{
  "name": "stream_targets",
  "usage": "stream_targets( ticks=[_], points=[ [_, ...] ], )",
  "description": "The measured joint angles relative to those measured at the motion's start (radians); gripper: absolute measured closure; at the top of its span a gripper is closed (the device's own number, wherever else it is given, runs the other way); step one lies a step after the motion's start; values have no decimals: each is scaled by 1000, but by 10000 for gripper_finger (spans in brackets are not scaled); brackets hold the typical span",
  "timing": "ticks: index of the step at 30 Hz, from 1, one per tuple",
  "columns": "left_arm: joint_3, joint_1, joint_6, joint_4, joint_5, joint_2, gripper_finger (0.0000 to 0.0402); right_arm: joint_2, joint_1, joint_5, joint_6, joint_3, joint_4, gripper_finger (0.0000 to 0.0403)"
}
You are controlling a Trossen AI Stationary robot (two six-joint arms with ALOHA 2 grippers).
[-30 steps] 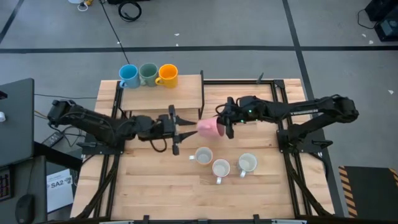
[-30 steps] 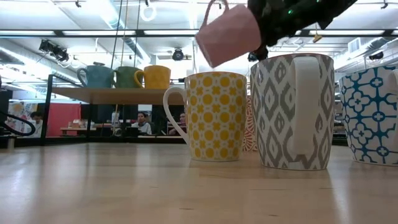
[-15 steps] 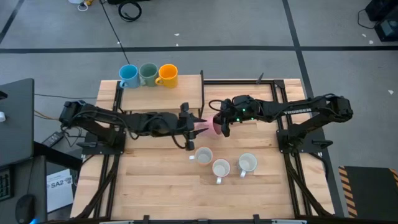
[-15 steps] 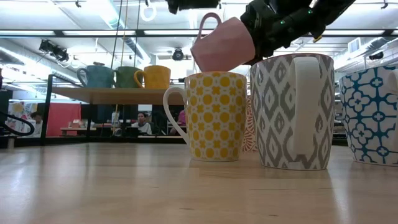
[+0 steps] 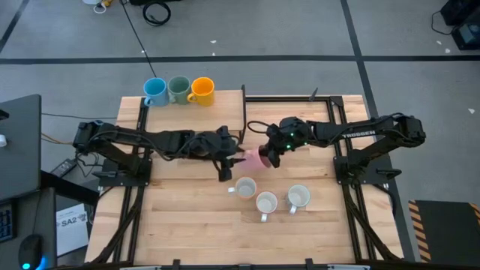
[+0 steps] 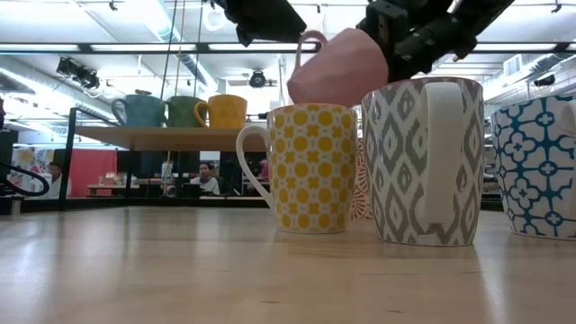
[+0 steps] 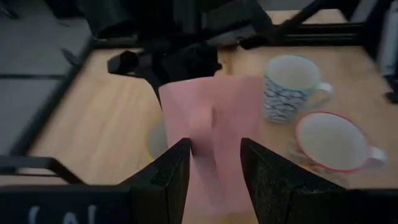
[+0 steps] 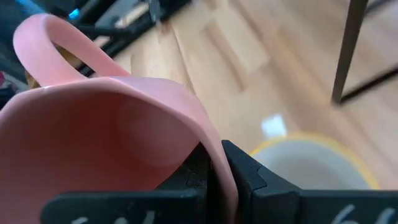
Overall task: Place coffee mugs
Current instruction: Put the pink mug on the shelf
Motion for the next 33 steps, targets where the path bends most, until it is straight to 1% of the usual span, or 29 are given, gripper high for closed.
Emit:
stream_targets(
  ticks=[3,9,15,20,24,27,33],
  points=[
    [0,1,-34,9,34,-1,253,0,1,-24,45,0,-44,369],
    [0,25,-85,18,103,15,253,0,0,-36,73,0,-43,369],
    [0,48,-87,39,115,28,253,0,-1,-34,74,0,-57,369],
    [0,50,-87,119,99,28,253,-1,1,-47,64,0,-118,369],
    [0,56,-87,141,100,32,253,-1,1,-46,65,0,-120,369],
    [0,57,-91,141,102,35,253,-1,1,-40,60,0,-118,369],
    [-1,58,-93,132,103,84,253,-1,1,-40,59,0,-109,369]
  ],
)
